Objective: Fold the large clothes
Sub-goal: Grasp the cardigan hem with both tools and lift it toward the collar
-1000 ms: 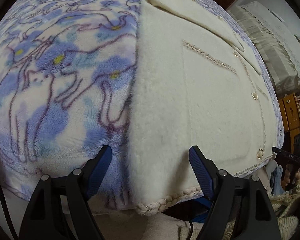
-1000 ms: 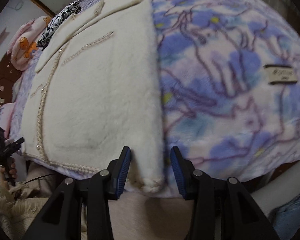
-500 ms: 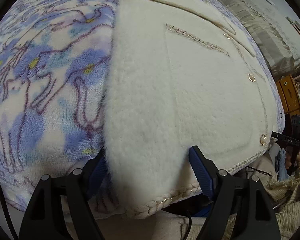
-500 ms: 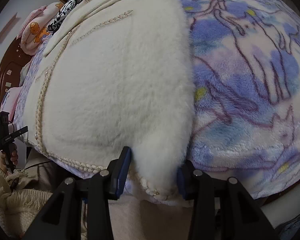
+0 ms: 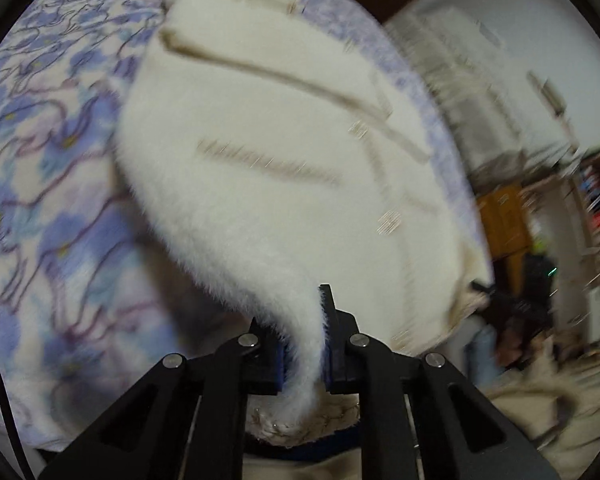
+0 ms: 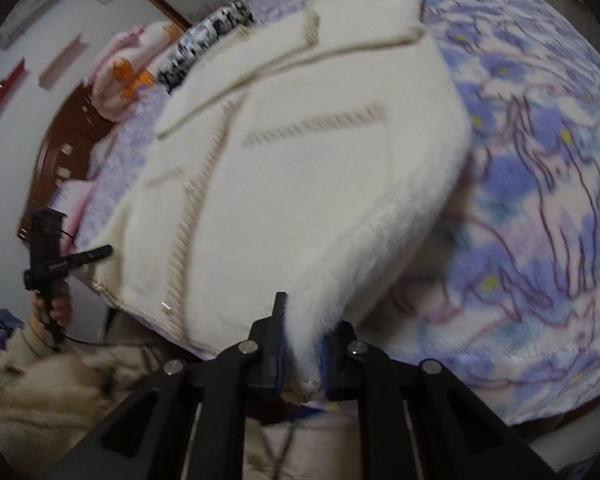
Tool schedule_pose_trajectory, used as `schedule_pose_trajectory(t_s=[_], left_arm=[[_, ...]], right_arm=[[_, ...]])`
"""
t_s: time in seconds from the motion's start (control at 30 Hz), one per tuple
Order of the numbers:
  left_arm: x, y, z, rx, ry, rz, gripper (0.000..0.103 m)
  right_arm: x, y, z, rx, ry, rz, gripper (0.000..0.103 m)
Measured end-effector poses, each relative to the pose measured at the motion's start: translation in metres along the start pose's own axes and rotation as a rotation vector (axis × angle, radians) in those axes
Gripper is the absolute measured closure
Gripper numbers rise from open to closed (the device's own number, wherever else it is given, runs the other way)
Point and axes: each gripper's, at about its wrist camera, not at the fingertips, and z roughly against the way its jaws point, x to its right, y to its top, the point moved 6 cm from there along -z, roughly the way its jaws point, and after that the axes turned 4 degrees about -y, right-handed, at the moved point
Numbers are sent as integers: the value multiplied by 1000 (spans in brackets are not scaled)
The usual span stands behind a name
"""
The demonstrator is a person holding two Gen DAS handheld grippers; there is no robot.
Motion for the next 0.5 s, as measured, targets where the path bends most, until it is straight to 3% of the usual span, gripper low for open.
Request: schedule_pose_trajectory(t_s=[0.07, 0.2, 0.4, 0.5], left_arm=[[18, 28, 2, 62, -56, 39, 92], [40, 87, 3, 139, -65, 51, 92], [15, 202, 10, 284, 82, 123, 92], [-23, 248, -5, 288, 181, 182, 92]], right_arm=[[-12, 23, 9, 59, 53, -12, 92], [-28, 94, 22, 184, 106, -60, 92], [-8, 206, 22, 338, 65, -208, 92], [26, 251, 3, 346, 4, -327, 87]])
